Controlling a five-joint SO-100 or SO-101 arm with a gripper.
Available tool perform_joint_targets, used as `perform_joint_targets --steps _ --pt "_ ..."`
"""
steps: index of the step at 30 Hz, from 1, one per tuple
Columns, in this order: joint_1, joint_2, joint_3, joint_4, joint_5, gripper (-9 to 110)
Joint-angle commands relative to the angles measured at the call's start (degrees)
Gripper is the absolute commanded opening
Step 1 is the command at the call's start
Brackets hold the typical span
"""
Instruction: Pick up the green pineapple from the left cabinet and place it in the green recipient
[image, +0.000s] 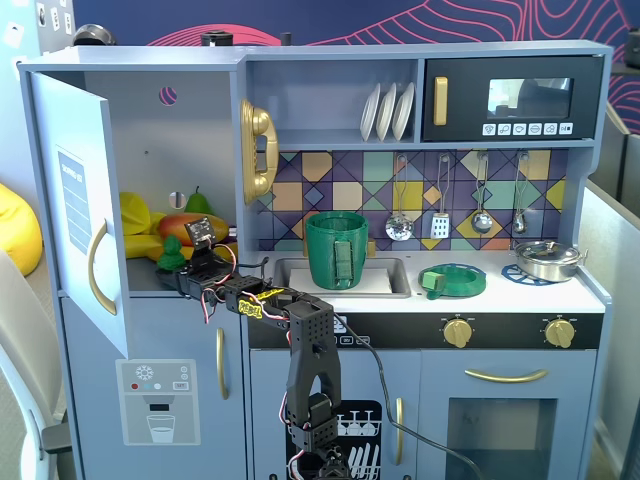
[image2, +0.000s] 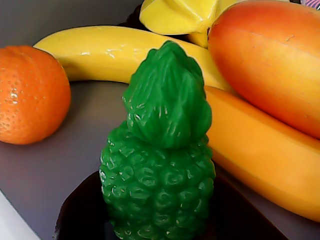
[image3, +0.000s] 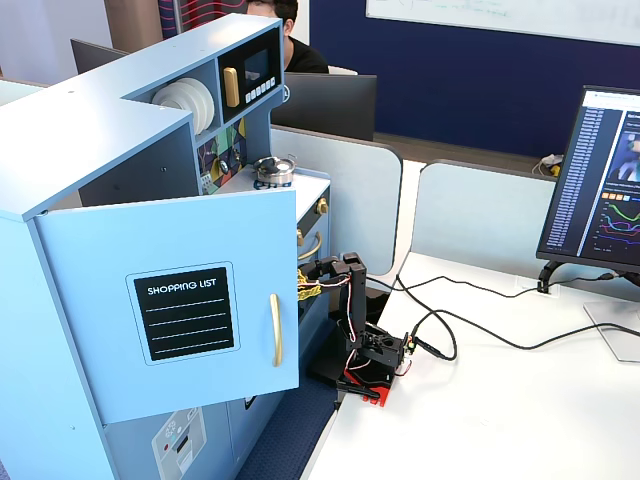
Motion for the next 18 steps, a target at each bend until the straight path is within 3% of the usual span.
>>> perform_joint_targets --steps 1,4,10,18 --pt "-1.4 10.6 0.4 5.1 -6.8 0" --pt "-3.1 21.9 5.4 14.7 -12.3 0" --pt "-6.0 41.5 8.0 34.7 -12.4 0" --pt "6.8 56.3 8.4 53.1 -10.0 0"
